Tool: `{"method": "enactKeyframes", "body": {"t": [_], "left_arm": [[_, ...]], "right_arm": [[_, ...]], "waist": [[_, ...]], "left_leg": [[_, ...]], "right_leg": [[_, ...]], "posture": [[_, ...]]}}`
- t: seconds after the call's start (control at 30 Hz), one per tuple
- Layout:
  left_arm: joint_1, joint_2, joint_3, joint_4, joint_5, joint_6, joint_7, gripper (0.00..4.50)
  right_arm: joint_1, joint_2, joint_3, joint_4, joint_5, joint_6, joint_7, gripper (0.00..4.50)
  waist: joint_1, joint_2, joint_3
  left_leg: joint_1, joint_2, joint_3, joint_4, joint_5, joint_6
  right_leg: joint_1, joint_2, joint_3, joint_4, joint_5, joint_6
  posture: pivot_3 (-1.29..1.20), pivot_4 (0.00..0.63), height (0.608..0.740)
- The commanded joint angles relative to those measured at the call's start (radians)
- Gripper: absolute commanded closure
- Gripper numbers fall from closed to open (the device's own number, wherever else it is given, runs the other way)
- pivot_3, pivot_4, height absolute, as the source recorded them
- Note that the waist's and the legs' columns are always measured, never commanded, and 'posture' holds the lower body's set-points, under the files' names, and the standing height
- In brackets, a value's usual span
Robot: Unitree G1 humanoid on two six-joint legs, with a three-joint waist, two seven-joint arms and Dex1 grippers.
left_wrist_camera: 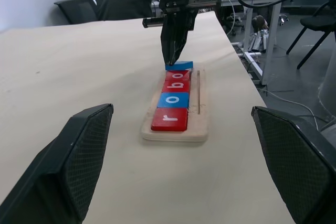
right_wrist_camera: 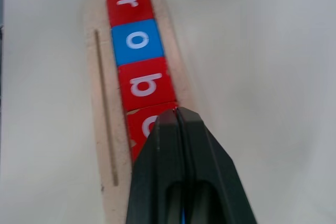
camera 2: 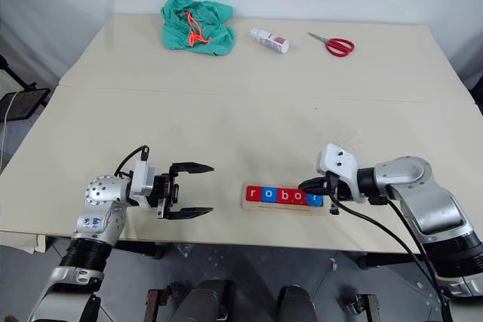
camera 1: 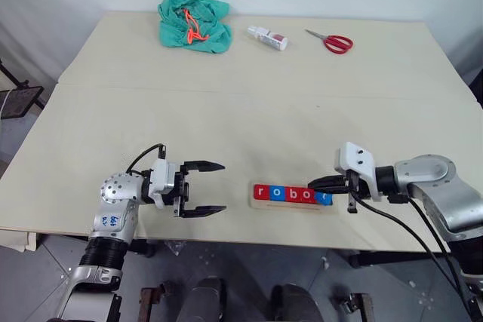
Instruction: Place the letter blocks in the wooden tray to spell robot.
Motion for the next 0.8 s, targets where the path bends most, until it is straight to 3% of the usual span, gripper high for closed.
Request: {"method": "enactKeyframes", "body": {"t": [0.03,0.53,0.8], "left_arm": [[0.017,0.015,0.017,-0.047,-0.008,-0.004,0.009,0.00],[0.007,0.012,0.013,-0.034,-0.006,-0.008,0.014,0.00],[0.008,0.019,0.019,-0.033,0.012,0.007,0.050,0.00]], "right_arm": [[0.003,-0.021,-0.007,0.007,-0.013,-0.041,0.025,4.46],[0.026,-0.042,-0.050,0.000,-0.024,-0.060,0.043,4.46],[0.096,-0.032,-0.243,-0.080,0.094,0.035,-0.037,4.46]], "waist": [[0.000,0.000,0.000],[0.000,0.000,0.000],[0.005,0.000,0.000]], "left_leg": [[0.000,0.000,0.000,0.000,0.000,0.000],[0.000,0.000,0.000,0.000,0.000,0.000],[0.000,0.000,-0.001,0.000,0.000,0.000]], "right_leg": [[0.000,0.000,0.000,0.000,0.000,0.000],[0.000,0.000,0.000,0.000,0.000,0.000],[0.001,0.000,0.000,0.000,0.000,0.000]], "posture": [[0.00,0.150,0.740],[0.00,0.150,0.740],[0.00,0.150,0.740]]}}
